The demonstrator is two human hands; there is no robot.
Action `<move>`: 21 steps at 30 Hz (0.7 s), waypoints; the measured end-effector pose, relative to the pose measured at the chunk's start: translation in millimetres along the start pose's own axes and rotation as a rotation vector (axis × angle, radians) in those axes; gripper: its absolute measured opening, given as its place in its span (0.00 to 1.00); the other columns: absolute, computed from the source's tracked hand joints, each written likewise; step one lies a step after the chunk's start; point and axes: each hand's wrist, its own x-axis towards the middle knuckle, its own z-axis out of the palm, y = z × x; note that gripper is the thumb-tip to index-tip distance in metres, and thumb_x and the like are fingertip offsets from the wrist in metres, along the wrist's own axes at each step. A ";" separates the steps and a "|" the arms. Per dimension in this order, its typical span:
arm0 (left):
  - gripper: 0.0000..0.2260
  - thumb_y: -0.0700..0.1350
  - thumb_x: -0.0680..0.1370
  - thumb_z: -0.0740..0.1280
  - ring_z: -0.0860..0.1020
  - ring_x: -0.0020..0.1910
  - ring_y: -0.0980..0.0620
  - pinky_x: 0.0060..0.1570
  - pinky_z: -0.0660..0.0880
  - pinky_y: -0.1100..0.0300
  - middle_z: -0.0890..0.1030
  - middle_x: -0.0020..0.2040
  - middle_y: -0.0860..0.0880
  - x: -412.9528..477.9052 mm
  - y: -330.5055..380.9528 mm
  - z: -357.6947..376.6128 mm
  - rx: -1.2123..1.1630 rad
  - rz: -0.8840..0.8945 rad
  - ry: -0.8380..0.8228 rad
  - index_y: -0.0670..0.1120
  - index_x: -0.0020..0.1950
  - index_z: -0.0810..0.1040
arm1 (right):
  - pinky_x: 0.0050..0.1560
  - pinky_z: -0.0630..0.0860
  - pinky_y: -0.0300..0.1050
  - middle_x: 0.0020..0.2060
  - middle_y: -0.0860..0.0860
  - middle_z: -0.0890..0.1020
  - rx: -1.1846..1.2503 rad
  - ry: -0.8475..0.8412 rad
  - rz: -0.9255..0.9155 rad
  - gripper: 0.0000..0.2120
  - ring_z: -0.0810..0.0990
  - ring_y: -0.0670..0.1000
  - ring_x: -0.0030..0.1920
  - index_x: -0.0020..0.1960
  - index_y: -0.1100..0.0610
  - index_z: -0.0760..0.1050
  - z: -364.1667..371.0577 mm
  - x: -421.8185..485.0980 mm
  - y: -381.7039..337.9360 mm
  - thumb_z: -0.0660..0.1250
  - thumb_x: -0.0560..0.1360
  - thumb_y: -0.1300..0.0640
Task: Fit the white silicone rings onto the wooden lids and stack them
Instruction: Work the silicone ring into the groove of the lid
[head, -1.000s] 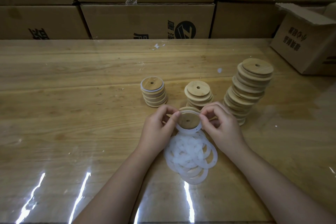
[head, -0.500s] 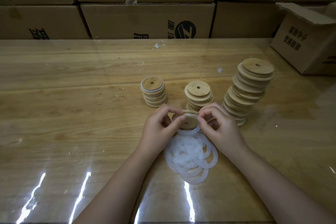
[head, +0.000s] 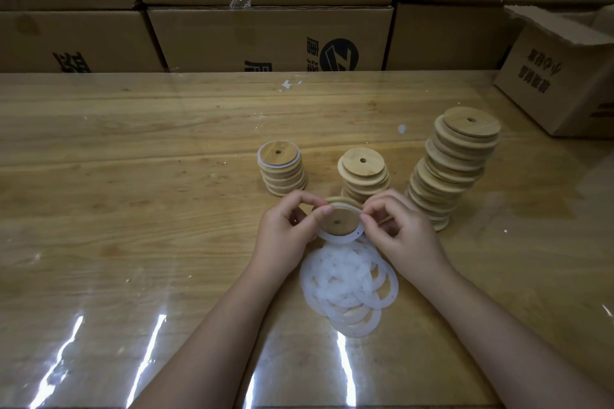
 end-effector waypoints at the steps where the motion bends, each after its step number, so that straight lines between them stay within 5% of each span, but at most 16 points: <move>1: 0.09 0.43 0.73 0.73 0.73 0.26 0.54 0.29 0.71 0.62 0.79 0.33 0.40 0.2 -0.1 -0.2 -0.001 -0.006 0.001 0.56 0.38 0.79 | 0.36 0.74 0.34 0.41 0.51 0.78 -0.006 -0.003 0.002 0.03 0.77 0.46 0.40 0.41 0.62 0.76 0.0 0.0 -0.2 0.69 0.71 0.68; 21: 0.03 0.45 0.73 0.72 0.71 0.25 0.53 0.27 0.70 0.61 0.73 0.23 0.51 1.5 -0.7 -1.7 0.011 -0.069 0.040 0.51 0.41 0.79 | 0.37 0.74 0.38 0.41 0.51 0.77 -0.040 -0.077 0.085 0.02 0.77 0.49 0.39 0.41 0.63 0.76 0.4 1.2 -1.9 0.69 0.71 0.67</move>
